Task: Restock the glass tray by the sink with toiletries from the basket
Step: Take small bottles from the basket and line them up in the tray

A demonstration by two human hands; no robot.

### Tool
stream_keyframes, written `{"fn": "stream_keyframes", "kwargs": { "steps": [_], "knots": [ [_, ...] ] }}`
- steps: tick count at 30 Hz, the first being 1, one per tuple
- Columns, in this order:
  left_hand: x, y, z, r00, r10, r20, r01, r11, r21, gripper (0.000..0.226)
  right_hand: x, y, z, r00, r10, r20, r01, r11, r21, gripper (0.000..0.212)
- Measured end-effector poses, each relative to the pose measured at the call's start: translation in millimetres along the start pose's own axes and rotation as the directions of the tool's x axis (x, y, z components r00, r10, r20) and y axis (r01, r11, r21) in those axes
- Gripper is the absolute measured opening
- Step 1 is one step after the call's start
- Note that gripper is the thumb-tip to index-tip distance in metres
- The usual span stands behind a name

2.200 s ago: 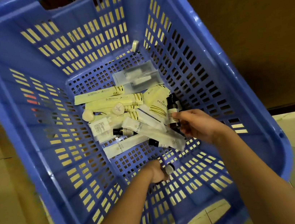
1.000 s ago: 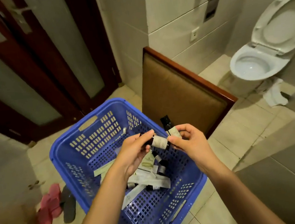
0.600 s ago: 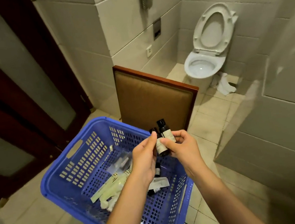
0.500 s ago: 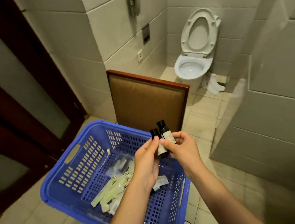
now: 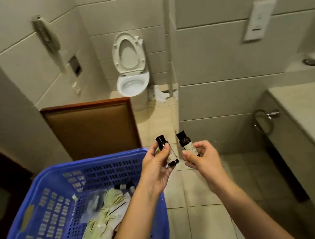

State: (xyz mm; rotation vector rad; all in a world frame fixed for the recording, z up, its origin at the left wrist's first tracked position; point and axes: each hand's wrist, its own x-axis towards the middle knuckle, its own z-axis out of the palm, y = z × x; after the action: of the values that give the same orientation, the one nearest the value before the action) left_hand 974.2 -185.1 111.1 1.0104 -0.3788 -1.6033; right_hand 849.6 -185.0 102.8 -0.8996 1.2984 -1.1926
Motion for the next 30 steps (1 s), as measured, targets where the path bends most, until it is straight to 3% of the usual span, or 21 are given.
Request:
{"fn": "stream_keyframes", "kwargs": {
  "steps": [2,5,8,10,13,25,30],
  "knots": [
    [2.6,-15.6,22.7,0.995,-0.05,0.088,0.047,0.998,0.034,0.037,-5.0,-6.4,-27.7,0.998,-0.007,-0.057,0.01,0.999,0.039,0.024],
    [4.2,-44.0,62.6,0.971,-0.107,0.215,0.092,0.993,0.08,0.027,-16.9,-16.6,-69.6,0.993,0.008,-0.114,-0.002,0.999,0.051,0.033],
    [-1.2,-79.9,110.5,0.927,-0.187,0.327,0.152,0.98,0.129,0.019,-34.4,-25.2,-120.6,0.983,-0.02,-0.183,0.018,1.0,-0.016,0.01],
    [-8.4,-103.7,139.6,0.9,-0.226,0.373,0.183,0.972,0.147,0.019,-46.6,-28.6,-156.5,0.966,-0.026,-0.259,0.013,0.999,-0.052,0.012],
    [-22.8,-145.8,184.4,0.871,-0.3,0.388,0.263,0.954,0.145,0.016,-67.4,-31.0,-218.0,0.928,-0.019,-0.372,0.018,1.0,-0.008,0.021],
    [-99.2,-321.8,334.5,0.702,-0.57,0.426,0.467,0.821,0.328,0.014,-146.7,-27.7,-443.1,0.885,0.021,-0.465,0.059,0.986,0.157,0.022],
    [-133.0,-391.0,380.6,0.577,-0.695,0.429,0.54,0.719,0.438,0.019,-187.9,-15.9,-517.3,0.806,0.027,-0.592,0.071,0.987,0.141,0.025]
  ]
}}
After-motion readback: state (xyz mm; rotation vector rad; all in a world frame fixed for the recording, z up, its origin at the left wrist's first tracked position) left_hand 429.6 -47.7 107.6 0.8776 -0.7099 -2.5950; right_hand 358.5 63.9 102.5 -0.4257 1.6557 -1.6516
